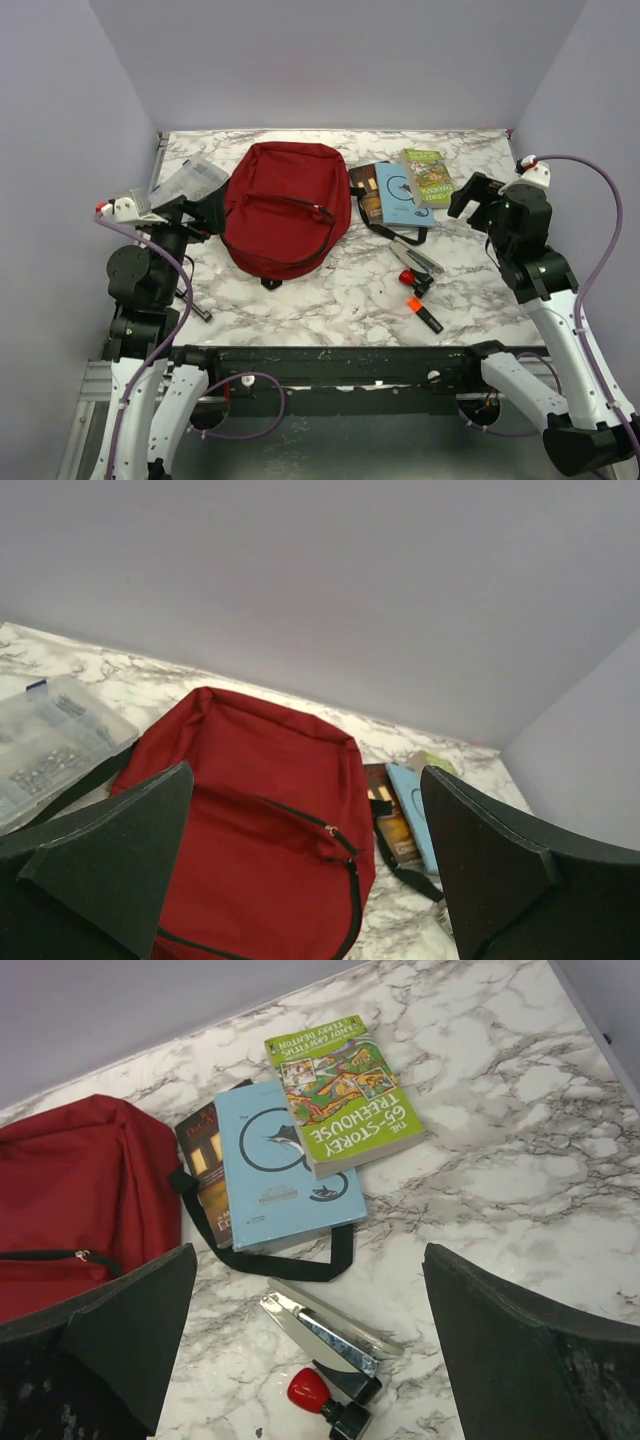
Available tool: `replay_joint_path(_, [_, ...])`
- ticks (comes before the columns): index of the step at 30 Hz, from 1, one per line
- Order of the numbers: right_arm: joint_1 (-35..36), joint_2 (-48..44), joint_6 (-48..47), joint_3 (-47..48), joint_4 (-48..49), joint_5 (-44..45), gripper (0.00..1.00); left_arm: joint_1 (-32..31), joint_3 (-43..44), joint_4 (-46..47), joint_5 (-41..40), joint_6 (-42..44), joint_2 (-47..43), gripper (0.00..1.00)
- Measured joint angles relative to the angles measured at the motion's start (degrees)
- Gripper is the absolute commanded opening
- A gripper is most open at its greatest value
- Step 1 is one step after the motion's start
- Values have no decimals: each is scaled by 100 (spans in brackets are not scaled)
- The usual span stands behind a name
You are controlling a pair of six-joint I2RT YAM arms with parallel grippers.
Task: Pack the student bag
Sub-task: Move the student bag to the center of the board.
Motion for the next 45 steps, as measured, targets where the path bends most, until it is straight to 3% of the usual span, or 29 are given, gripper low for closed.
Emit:
replay_joint_path(4, [0,160,151,-11,127,-262,100,0,55,-389,48,267,203,98])
replay_joint_path(10, [0,446,933,-573,1080,-1617,100,0,61,-968,57,525,444,98])
replay_joint_path(18, [382,2177,2514,-1335,3016,-3709,100,-2,151,-1202,240,599,761,98])
replay_joint_path(27, [2328,4140,3727,-1290,4662,-3731,99,-2,162,-1423,647,684,1309,99])
replay_joint_path(34, [3036,5228,4201,-911,5233,-3213,91,-2,162,-1471,1163,684,1818,98])
replay_joint_path(37, [3042,5274,4404,-1021,5412,-2909,79,-2,160,-1493,1482,684,2022,98])
replay_joint_path(43, [3023,5639,4446,-970,5718,-2588,38,-2,160,-1491,1923,682,2223,98])
replay_joint_path(45, [3023,5783,4417,-962,5777,-2544,19,-4,160,-1491,2050,682,2284,97])
